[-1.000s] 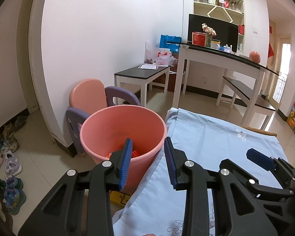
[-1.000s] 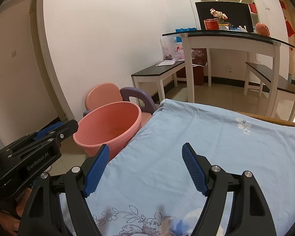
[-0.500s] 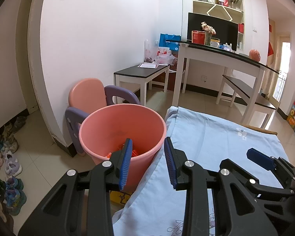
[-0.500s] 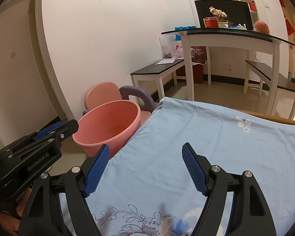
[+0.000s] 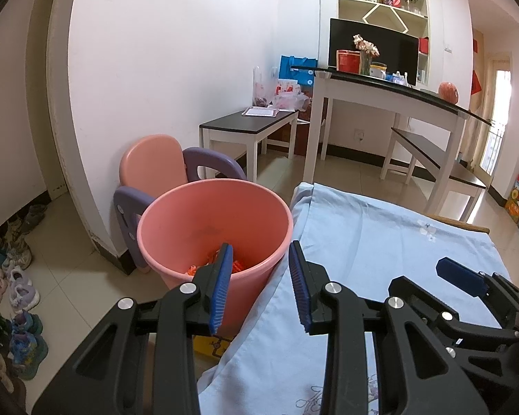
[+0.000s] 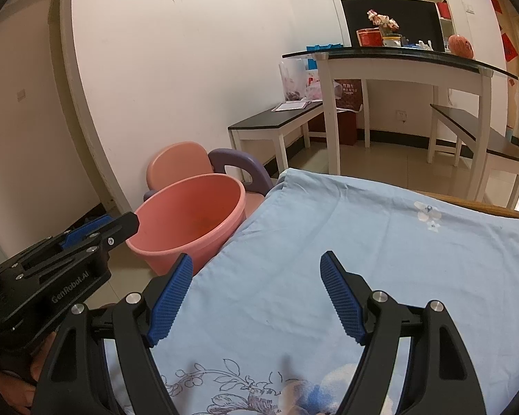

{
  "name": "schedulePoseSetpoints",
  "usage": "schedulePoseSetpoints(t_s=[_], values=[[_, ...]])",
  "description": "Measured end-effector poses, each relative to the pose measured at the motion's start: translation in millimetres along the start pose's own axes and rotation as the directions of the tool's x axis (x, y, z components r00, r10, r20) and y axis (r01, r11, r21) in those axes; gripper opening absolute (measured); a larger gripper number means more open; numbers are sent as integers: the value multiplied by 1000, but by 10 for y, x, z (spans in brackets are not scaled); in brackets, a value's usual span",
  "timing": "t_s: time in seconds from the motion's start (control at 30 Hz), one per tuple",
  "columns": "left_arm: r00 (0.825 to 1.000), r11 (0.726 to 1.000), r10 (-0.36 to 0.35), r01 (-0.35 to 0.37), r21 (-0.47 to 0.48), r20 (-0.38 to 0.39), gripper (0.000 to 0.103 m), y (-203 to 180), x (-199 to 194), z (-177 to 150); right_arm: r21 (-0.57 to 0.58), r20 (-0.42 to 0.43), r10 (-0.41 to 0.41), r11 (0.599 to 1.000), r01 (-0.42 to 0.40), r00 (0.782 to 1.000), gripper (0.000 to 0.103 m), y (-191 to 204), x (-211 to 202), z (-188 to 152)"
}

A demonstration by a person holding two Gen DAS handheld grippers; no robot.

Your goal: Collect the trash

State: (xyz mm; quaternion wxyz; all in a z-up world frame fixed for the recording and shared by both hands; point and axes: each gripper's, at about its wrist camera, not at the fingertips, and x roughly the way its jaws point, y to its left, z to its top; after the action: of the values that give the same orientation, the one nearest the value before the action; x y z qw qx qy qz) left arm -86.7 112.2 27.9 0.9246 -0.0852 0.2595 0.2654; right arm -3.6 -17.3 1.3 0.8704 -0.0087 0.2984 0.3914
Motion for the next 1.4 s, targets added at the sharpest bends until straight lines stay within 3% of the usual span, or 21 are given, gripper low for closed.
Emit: schedulePoseSetpoints(t_s=[1.4], values=[[999,1000,-3,4,27,-34,34,-38,105,-101,18,-12,-13,1000,13,1000,75,-56,32,-37]])
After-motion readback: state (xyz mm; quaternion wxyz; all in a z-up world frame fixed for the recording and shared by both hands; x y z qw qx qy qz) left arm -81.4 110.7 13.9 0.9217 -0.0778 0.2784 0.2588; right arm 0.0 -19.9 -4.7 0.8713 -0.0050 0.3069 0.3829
